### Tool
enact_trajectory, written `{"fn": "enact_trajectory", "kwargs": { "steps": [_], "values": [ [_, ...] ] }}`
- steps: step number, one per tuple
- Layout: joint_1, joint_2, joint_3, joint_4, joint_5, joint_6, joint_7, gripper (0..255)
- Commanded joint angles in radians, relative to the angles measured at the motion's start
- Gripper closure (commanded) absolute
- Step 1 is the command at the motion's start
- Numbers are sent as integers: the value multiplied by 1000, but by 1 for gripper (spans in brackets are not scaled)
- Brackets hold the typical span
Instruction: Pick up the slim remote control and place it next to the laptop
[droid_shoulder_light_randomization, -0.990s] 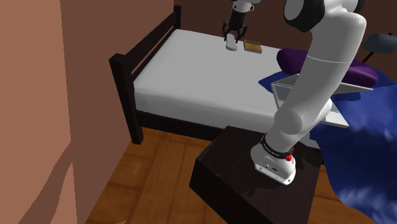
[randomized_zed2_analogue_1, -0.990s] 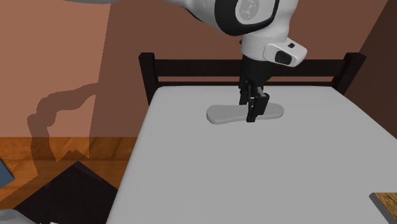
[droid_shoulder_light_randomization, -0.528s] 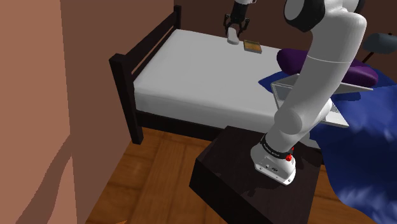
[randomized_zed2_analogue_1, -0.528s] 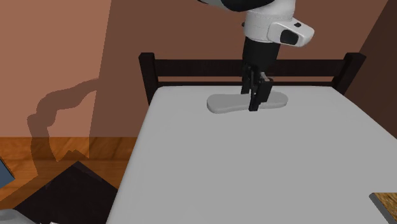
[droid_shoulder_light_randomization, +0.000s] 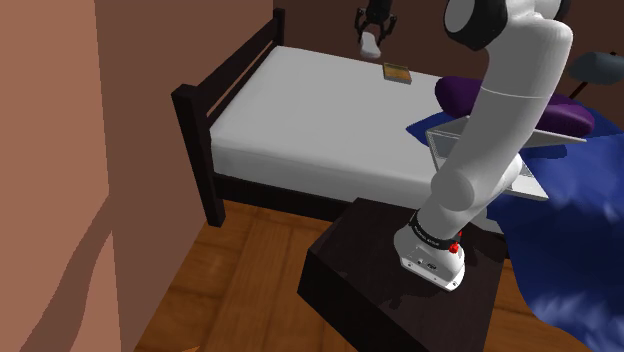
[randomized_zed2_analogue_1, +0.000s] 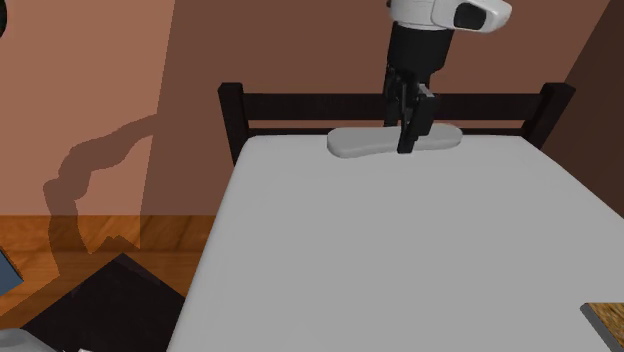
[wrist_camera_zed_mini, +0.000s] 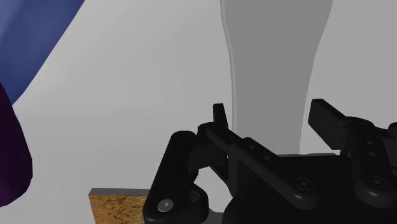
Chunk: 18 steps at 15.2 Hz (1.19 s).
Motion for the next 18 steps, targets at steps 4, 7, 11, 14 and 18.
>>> {"fn": "enact_trajectory", "kwargs": {
  "steps": [4,7,11,14,18],
  "values": [
    [-7,14,-1,87,5,-74,1,255],
    [-13,28,-2,142,9,-116,0,255],
    [-25,-100,-26,-29,-30,-68,-50,255],
    [-41,-182,-45,-130,-59,-45,-90,255],
    [-68,-277,-74,-237,-96,-26,-146,255]
  ]
}}
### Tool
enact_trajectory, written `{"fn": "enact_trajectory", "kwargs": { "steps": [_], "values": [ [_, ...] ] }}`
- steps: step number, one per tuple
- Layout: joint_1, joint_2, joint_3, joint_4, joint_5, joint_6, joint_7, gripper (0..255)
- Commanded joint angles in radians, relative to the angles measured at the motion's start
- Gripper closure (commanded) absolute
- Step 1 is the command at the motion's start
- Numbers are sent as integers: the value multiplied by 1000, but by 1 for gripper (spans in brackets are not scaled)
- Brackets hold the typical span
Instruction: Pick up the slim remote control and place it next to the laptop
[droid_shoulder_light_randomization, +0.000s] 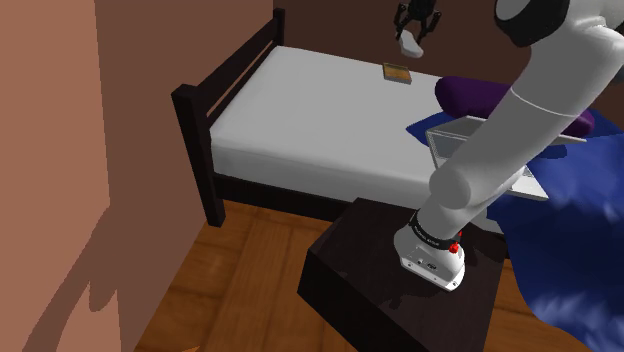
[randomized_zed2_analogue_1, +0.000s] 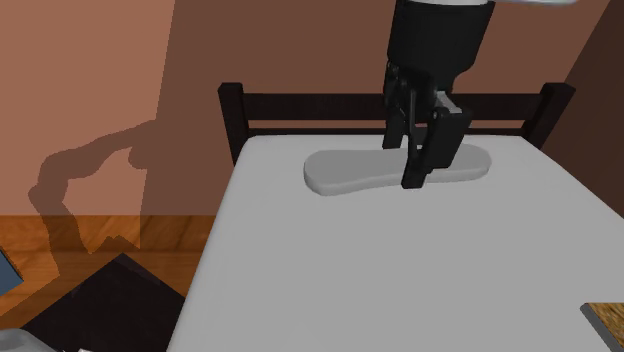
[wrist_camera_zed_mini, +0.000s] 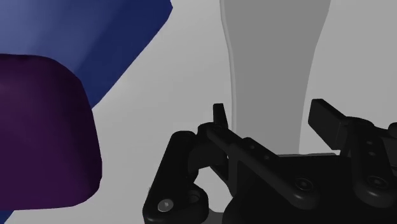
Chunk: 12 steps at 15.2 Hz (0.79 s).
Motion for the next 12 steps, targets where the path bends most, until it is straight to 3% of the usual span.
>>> {"fn": "enact_trajectory", "kwargs": {
  "steps": [1,12],
  "values": [
    [-15,-43,-15,-45,-18,6,-30,255],
    [-113,-221,-119,-207,-113,12,-215,255]
  ]
}}
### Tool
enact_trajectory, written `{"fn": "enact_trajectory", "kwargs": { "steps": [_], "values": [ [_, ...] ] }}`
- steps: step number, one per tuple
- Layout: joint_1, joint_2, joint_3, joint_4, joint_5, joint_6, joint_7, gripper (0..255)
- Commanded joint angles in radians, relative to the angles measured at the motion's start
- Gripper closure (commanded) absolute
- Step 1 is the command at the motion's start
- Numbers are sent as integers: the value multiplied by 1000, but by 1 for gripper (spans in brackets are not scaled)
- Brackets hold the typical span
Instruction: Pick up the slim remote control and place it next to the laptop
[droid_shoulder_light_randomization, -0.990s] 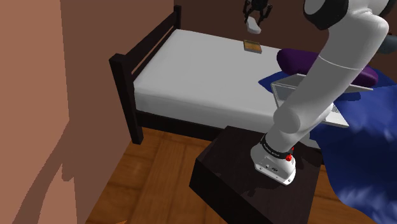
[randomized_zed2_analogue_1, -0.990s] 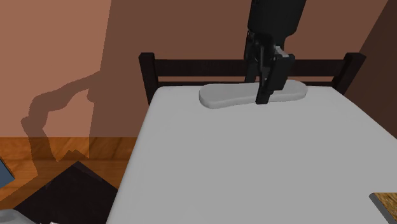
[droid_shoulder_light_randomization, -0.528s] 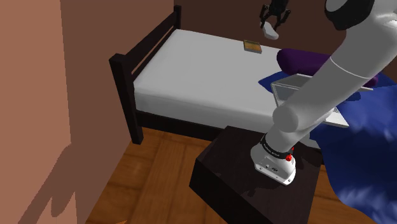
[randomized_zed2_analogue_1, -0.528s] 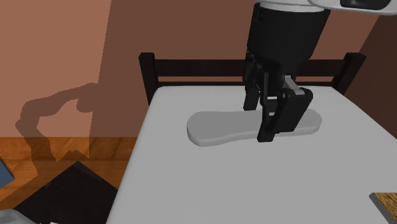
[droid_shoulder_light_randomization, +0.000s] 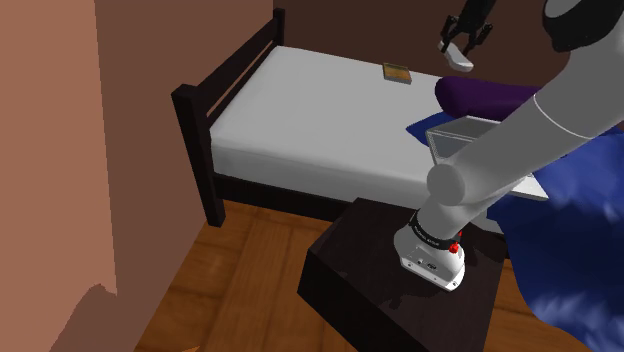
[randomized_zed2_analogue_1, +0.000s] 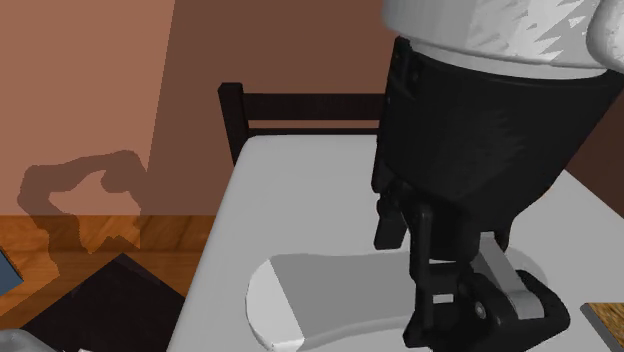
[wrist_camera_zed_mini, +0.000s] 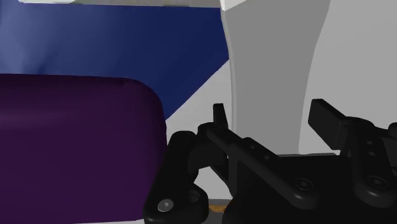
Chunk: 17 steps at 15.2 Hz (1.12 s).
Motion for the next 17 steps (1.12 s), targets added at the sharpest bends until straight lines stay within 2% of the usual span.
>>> {"fn": "enact_trajectory", "kwargs": {
  "steps": [1,9,17],
  "values": [
    [-17,-24,-20,-17,-16,-3,-35,255],
    [-89,-72,-129,-34,-67,-13,-207,255],
    [-146,-41,-275,21,-78,-21,-414,255]
  ]
}}
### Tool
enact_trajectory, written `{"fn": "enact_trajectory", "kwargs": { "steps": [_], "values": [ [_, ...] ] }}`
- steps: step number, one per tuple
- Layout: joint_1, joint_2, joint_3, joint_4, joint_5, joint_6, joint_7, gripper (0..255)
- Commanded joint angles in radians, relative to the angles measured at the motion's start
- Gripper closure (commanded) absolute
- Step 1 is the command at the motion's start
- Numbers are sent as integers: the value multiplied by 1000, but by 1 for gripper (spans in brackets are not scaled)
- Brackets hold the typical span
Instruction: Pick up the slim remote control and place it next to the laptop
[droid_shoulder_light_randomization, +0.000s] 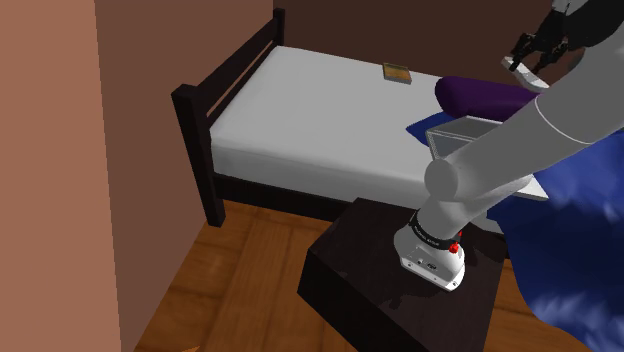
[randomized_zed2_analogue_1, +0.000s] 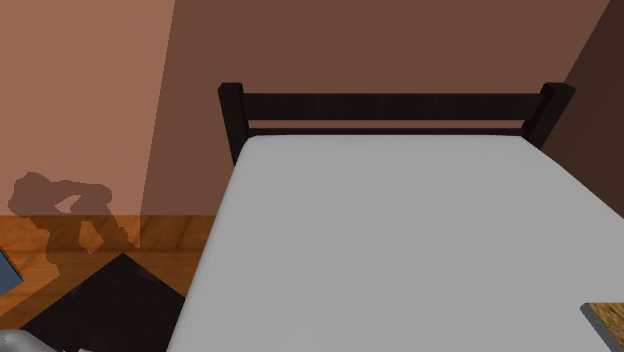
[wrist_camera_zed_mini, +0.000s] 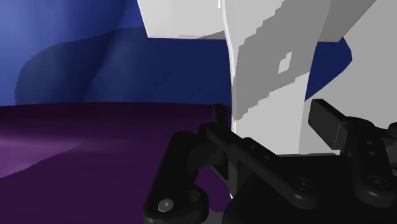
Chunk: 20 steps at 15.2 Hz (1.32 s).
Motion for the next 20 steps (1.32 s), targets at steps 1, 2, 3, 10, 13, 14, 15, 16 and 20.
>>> {"fn": "enact_trajectory", "kwargs": {
  "steps": [1,2,3,10,13,14,15,16,20],
  "values": [
    [-15,11,-40,19,0,-4,-59,255],
    [-21,24,-63,32,5,-5,-90,255],
    [-26,39,-87,46,13,-5,-121,255],
    [-86,231,-282,182,153,-16,-394,255],
    [-172,374,-346,266,278,-38,-544,255],
    [-216,423,-354,298,323,-50,-592,255],
    [-269,474,-355,335,367,-64,-639,255],
    [-270,464,-344,316,358,-48,-633,255],
    [-249,443,-343,245,340,13,-624,255]
  ]
}}
